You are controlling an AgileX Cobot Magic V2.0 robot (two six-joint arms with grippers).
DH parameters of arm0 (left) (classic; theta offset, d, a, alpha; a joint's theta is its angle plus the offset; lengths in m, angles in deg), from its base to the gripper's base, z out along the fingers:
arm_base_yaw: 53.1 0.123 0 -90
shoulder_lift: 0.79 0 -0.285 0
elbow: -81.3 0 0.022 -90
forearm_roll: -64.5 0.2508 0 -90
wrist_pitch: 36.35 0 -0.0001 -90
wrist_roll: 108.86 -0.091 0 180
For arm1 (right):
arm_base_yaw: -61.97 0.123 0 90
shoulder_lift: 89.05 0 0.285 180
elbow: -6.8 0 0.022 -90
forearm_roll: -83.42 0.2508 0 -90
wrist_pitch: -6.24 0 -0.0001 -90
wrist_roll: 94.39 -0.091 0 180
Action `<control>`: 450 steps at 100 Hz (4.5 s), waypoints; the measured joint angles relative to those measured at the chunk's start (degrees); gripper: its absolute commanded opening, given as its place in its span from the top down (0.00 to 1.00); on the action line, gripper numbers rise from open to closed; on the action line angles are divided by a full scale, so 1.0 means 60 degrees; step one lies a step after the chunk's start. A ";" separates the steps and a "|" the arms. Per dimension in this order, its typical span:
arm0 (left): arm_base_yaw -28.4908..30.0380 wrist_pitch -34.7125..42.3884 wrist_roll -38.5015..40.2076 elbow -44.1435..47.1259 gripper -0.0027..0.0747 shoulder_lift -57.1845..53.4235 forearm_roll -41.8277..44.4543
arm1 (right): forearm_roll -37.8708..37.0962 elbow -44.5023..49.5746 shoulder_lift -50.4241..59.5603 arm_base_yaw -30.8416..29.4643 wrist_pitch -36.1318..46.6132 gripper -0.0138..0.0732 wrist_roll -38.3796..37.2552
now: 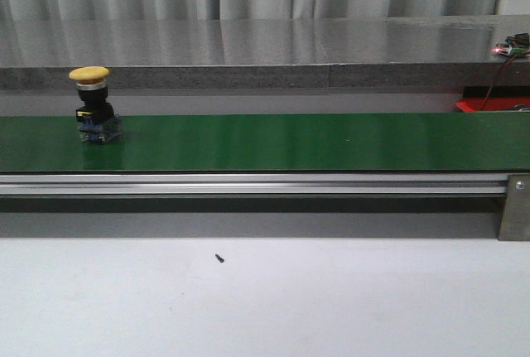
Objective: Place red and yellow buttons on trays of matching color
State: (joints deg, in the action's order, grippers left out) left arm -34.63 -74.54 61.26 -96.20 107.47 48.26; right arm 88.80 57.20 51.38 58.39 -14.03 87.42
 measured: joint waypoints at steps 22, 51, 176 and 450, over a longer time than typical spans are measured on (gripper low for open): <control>-0.0024 0.0000 0.0000 0.0000 0.54 0.0000 -0.0072 | 0.0000 0.0000 0.0000 0.0000 0.0000 0.91 0.0000; -0.0024 -0.0095 -0.0344 0.0000 0.15 -0.0130 -0.0449 | 0.0000 0.0000 0.0000 0.0000 0.0000 0.91 0.0000; -0.2839 -0.1423 -0.0998 0.4943 0.99 -0.8133 -0.0886 | 0.0000 0.0000 0.0000 0.0000 -0.0018 0.91 0.0000; -0.2839 -0.2022 -0.0607 0.5987 0.99 -1.0293 0.0604 | 0.1204 -1.1972 -1.2520 0.3519 -0.6274 0.71 0.1747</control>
State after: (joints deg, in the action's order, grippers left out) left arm -51.66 -86.68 57.62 -60.27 45.71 51.88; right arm 96.03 -14.64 -23.74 79.50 -51.67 97.91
